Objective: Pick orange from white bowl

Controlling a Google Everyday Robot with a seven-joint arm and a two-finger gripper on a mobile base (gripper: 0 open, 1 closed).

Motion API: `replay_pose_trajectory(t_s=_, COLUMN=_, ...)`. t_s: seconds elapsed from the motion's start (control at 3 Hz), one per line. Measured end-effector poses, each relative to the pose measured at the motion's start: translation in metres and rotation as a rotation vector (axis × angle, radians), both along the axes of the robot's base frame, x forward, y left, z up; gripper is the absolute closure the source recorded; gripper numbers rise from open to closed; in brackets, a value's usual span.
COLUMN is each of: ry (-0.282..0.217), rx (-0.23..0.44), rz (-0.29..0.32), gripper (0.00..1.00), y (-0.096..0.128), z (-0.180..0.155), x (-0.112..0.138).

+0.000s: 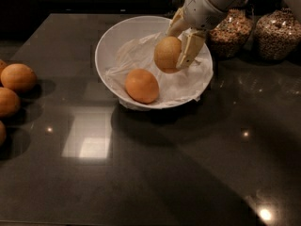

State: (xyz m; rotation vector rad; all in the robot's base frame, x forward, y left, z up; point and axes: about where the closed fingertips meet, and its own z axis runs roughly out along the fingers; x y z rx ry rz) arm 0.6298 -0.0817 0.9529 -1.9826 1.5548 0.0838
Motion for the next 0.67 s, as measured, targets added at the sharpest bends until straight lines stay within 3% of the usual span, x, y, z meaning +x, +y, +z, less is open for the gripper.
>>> replay_pose_trajectory(t_s=0.33, ry=0.0, rx=0.0, rz=0.0, gripper=1.0, y=0.0001, z=0.0, x=0.0)
replay_pose_trajectory(t_s=0.67, ry=0.0, rx=0.0, rz=0.0, gripper=0.81, y=0.0001, z=-0.0001, x=0.0)
